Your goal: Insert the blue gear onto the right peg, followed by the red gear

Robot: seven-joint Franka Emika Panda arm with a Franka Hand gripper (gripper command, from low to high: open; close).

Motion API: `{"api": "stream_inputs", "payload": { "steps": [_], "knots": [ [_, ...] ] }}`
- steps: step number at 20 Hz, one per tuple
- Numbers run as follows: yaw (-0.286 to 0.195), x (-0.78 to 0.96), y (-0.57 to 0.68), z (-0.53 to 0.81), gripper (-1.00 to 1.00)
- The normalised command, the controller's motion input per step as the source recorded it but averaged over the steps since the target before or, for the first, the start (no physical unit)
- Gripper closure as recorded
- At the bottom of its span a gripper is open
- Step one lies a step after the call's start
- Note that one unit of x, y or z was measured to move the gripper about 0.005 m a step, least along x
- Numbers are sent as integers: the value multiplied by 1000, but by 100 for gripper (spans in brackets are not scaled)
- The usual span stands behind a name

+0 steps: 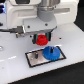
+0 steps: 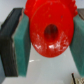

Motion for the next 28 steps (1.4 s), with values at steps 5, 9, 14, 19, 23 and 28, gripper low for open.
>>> {"api": "stream_inputs", "payload": {
  "steps": [5, 9, 14, 19, 23, 28],
  "knots": [
    [0, 546, 110, 326, 100],
    [0, 194, 50, 43, 100],
    [0, 257, 90, 11, 100],
    [0, 327, 56, 71, 100],
    [0, 602, 248, 336, 100],
    [0, 539, 393, 352, 100]
  ]
}}
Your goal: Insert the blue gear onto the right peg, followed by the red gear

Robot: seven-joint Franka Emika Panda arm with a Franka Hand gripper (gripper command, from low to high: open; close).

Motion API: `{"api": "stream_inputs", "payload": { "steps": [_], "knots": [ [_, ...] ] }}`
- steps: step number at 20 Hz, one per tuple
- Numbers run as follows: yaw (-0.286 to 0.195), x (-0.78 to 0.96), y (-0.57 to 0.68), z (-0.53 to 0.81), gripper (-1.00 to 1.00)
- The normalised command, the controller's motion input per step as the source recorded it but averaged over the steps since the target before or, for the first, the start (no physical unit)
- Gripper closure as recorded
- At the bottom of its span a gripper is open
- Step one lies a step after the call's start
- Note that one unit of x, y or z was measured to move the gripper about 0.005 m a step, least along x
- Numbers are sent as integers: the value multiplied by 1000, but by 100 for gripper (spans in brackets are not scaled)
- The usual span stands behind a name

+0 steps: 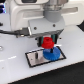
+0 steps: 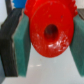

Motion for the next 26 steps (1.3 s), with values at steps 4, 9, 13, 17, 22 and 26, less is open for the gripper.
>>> {"api": "stream_inputs", "payload": {
  "steps": [4, 9, 13, 17, 22, 26],
  "knots": [
    [0, 477, 346, 140, 100],
    [0, 367, 20, -50, 100],
    [0, 323, -33, -44, 100],
    [0, 142, -80, -20, 100],
    [0, 35, -44, 249, 100],
    [0, -51, -112, 105, 100]
  ]
}}
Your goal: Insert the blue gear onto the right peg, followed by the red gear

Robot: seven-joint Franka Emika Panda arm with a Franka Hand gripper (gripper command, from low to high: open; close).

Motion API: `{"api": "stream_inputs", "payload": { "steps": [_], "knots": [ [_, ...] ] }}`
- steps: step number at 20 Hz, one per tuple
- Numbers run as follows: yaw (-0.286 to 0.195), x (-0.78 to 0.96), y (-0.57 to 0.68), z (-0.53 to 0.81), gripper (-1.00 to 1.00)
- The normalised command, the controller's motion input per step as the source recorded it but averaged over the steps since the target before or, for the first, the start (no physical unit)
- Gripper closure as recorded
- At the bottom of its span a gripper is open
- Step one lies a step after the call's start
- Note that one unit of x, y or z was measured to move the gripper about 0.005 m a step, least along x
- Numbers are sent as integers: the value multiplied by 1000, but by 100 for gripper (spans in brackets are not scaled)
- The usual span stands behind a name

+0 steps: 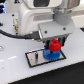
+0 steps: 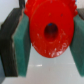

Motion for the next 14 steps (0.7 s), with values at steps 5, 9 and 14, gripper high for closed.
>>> {"api": "stream_inputs", "payload": {
  "steps": [5, 9, 14],
  "knots": [
    [0, 211, -121, 10, 100],
    [0, 342, -74, 3, 100],
    [0, 340, -61, -117, 100]
  ]
}}
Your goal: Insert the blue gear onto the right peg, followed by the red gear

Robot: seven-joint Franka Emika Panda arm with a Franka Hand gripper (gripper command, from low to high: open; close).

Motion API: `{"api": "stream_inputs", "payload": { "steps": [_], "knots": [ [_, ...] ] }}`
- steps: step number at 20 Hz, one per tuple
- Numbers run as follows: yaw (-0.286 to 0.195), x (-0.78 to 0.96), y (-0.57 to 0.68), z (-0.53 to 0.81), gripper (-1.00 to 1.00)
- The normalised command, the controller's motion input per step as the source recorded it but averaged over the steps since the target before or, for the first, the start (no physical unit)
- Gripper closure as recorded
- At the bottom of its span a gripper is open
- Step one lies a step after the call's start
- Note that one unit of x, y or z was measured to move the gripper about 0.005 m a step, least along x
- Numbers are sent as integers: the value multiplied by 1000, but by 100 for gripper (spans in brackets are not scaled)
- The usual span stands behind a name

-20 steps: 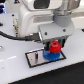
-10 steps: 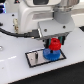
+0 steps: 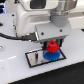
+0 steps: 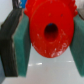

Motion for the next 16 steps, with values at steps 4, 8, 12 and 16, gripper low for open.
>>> {"api": "stream_inputs", "payload": {
  "steps": [4, 8, 12, 16],
  "knots": [
    [0, 268, -21, -197, 100],
    [0, 180, -9, -206, 100],
    [0, 39, 38, 50, -100],
    [0, 2, 141, 436, -100]
  ]
}}
